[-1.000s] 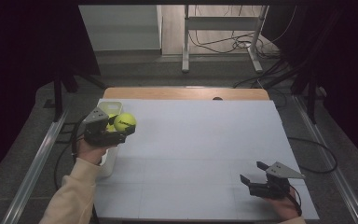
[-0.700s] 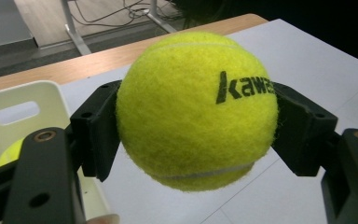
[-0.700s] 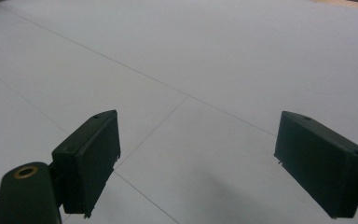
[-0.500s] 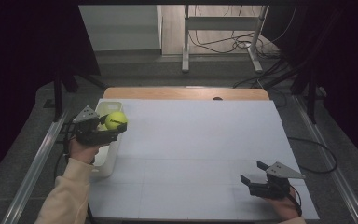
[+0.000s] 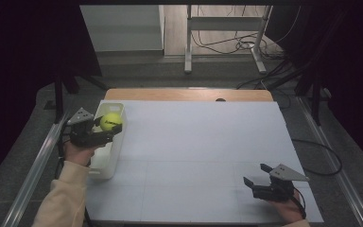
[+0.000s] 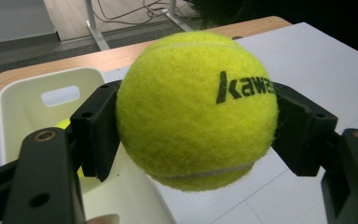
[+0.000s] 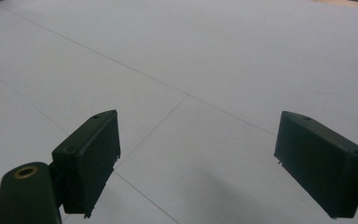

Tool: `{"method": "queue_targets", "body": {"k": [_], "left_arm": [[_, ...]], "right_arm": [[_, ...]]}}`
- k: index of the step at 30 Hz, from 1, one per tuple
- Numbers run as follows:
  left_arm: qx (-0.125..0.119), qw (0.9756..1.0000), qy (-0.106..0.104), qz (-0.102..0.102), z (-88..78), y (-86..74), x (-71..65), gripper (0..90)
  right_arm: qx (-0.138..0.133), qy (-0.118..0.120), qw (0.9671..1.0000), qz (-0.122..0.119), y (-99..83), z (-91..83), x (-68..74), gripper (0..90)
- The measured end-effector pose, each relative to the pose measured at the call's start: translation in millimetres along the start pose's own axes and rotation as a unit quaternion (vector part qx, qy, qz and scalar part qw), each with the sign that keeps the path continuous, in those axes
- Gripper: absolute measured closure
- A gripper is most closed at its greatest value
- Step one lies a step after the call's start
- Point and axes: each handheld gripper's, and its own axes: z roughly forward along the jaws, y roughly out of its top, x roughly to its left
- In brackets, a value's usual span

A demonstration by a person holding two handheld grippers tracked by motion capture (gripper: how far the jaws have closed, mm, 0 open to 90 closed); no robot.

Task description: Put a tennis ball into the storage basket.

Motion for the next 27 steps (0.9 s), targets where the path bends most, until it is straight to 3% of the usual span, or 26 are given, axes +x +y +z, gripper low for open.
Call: {"method": "queue_targets", "body": {"k": [27], "left_arm": [[0.016,0.9988,0.035,-0.032,1.0,-9.2,26.4,25.9]], "right_arm": [[0.002,0.000,1.0000,-0.002,0.0,0.3,0.3,14.7]]}}
